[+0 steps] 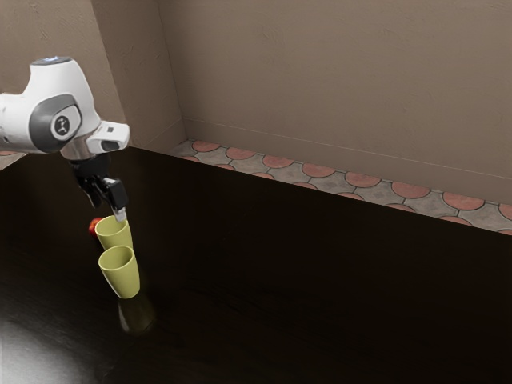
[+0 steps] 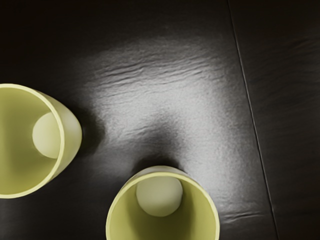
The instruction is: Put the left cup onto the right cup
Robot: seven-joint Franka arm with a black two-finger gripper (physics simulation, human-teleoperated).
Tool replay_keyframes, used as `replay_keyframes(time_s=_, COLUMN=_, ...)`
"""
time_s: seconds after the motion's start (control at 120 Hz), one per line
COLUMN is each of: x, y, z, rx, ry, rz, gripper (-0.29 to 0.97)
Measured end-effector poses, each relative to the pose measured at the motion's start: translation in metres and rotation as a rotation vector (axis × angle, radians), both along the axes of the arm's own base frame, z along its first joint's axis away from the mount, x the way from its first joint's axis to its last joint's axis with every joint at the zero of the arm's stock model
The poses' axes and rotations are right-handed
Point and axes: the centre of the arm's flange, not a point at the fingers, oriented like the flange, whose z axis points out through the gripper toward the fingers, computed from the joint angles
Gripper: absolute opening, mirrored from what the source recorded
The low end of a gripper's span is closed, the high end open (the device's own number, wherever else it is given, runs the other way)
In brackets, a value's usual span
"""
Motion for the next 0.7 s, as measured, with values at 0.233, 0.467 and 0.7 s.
replay_keyframes(time_s=0.233, x=-0.002, y=0.025, z=-0.014, rx=0.014, ry=-0.025, rz=-0.022, gripper=0.66)
replay_keyframes(time_s=0.467, x=-0.013, y=0.073, z=-0.02, rx=0.023, ry=-0.029, rz=0.027, gripper=0.66)
replay_keyframes(time_s=0.7, x=-0.019, y=0.102, z=-0.027, rx=0.028, ry=-0.026, rz=0.052, gripper=0.66)
